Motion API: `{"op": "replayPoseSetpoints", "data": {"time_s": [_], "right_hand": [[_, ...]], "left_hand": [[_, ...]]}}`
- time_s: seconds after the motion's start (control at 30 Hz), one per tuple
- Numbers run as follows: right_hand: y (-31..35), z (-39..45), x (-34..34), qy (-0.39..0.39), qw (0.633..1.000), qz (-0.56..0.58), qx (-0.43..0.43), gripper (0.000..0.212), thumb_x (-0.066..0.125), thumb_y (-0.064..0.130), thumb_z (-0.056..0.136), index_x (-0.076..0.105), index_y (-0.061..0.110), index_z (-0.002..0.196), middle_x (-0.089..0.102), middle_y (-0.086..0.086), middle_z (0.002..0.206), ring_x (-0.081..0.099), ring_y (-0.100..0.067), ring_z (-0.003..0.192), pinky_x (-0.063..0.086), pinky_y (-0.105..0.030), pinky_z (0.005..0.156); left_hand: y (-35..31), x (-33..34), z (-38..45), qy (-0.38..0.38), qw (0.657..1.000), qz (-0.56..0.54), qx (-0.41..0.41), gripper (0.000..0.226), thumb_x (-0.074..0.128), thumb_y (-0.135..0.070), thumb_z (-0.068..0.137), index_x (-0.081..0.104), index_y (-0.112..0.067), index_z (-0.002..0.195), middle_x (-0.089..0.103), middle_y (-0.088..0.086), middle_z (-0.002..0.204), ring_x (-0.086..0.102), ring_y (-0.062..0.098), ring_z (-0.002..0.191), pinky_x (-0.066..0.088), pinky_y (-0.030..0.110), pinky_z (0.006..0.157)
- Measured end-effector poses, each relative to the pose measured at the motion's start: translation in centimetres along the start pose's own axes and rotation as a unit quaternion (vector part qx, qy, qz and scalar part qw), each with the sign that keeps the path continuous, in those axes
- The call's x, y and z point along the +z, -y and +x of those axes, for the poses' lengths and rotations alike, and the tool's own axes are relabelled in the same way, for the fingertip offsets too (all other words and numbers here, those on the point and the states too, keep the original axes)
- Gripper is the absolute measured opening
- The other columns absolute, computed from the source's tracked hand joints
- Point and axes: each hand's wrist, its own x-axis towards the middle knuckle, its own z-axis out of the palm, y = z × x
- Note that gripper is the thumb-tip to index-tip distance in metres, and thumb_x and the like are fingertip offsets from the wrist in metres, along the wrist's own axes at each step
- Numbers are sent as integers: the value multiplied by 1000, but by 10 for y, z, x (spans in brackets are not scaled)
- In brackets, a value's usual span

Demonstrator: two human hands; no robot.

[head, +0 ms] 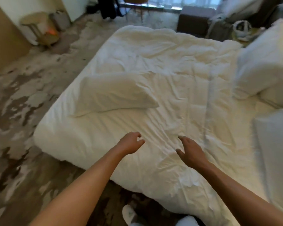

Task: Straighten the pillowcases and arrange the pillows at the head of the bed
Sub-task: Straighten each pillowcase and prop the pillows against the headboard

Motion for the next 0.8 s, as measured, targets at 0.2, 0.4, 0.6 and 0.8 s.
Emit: {"op": "replayPoseSetpoints", "data": {"time_s": [0.2,0.4,0.6,0.8], "right_hand": [[162,53,18,14,993,-21,-113,67,59,43,101,37,20,160,47,-4,159,44,-27,147,39,-40,117],[249,119,22,10,988,-25,-154,67,60,44,100,39,18,159,48,-6,158,46,-29,145,40,-41,116],[290,212,29,9,988,-16,-155,66,62,42,100,41,17,157,50,-8,156,48,-32,143,42,-43,114],[315,320,31,26,990,-4,-138,66,61,42,100,40,18,157,49,-8,157,45,-32,144,40,-43,116]], "left_hand": [[152,-73,-47,-57,993,-40,-90,52,49,-52,100,52,-21,142,48,4,148,53,22,127,45,34,96],[231,-114,-40,-81,987,-46,-133,51,47,-53,100,52,-22,140,49,3,144,54,20,123,48,35,96],[259,-168,26,-81,988,-5,-130,47,44,-47,102,53,-21,140,50,5,142,47,22,129,49,40,100],[264,-236,128,-80,989,-1,-129,49,49,-47,101,54,-20,141,48,5,148,45,24,136,46,43,105]]}}
